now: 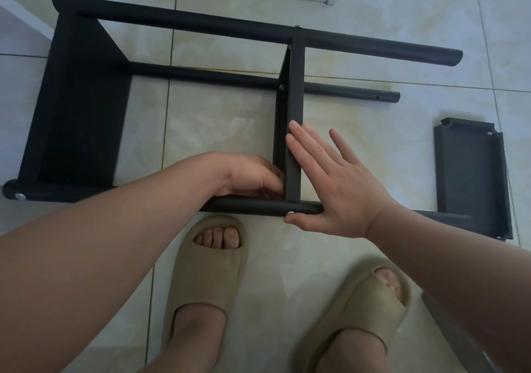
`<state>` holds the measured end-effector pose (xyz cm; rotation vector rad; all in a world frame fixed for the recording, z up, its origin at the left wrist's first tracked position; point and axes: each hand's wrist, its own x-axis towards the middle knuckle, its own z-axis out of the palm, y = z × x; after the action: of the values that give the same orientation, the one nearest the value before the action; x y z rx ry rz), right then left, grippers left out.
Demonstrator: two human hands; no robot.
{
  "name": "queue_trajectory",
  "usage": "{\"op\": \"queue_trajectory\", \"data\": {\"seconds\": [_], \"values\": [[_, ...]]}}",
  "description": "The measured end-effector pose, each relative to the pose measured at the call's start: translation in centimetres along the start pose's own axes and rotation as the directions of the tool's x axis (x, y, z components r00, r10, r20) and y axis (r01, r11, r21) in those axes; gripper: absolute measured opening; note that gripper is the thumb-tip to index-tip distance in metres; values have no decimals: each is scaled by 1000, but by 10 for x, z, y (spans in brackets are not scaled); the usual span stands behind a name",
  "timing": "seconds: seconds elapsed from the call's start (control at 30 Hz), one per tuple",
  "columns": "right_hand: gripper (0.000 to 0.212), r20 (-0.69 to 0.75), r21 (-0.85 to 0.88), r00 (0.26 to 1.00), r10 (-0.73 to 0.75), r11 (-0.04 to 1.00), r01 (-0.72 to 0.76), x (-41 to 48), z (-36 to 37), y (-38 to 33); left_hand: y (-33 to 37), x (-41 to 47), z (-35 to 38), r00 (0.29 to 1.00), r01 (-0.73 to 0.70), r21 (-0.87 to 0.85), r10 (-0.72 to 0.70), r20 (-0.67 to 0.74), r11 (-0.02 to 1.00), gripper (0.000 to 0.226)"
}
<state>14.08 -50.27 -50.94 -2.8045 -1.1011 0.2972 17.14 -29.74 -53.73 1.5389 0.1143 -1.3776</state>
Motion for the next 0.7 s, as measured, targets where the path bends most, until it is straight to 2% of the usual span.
{"op": "queue_trajectory", "data": {"seconds": [0.13, 0.27, 0.4, 0.5, 0.7], "values": [[109, -3, 0, 1000, 2, 1000, -2, 0, 0, 0, -1, -1, -2, 1000, -4, -16, 4, 13, 1000, 13], [110, -4, -6, 1000, 2, 1000, -2, 0, 0, 0, -1, -1, -4, 997, 23, -90, -16, 78, 996, 18], [109, -16, -4, 1000, 1, 1000, -1, 0, 2, 0, 1, 0, -1, 1000, -9, 7, 9, 22, 1000, 15], [109, -17, 2, 1000, 1, 1000, -1, 0, 2, 0, -1, 1, -2, 1000, -17, 15, 17, 9, 1000, 14], [110, -12, 2, 1000, 1, 1000, -1, 0, 2, 1, -2, -1, -3, 997, 8, -112, 1, 81, 994, 25]]}}
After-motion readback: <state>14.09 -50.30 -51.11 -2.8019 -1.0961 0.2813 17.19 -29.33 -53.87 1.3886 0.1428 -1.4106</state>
